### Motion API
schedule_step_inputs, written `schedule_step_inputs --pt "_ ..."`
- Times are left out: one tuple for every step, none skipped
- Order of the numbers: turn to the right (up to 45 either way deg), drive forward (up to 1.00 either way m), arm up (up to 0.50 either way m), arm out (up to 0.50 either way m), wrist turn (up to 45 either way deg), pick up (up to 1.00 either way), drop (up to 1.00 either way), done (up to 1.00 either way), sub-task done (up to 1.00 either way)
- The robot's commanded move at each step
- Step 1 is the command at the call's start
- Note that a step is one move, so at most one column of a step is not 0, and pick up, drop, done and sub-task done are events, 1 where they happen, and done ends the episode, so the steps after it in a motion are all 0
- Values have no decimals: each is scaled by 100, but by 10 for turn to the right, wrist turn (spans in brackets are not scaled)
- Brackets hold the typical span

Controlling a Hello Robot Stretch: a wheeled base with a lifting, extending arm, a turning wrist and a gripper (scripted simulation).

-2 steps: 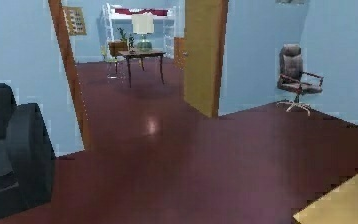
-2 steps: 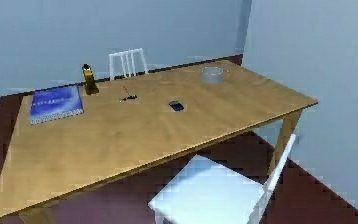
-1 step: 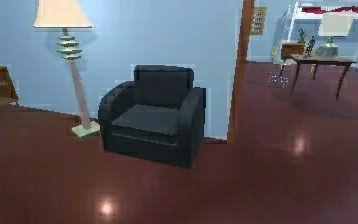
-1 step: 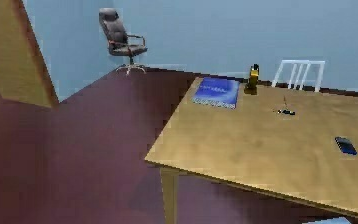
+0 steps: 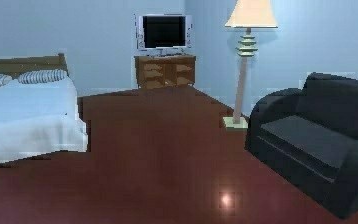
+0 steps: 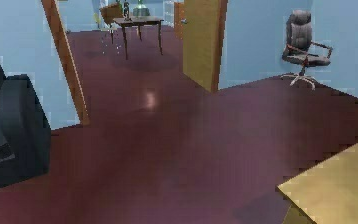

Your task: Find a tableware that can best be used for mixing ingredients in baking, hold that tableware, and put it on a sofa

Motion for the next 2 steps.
schedule_step_inputs --pt "-90 0 0 0 0 0 0 0 0" --pt "0 10 0 0 0 0 0 0 0"
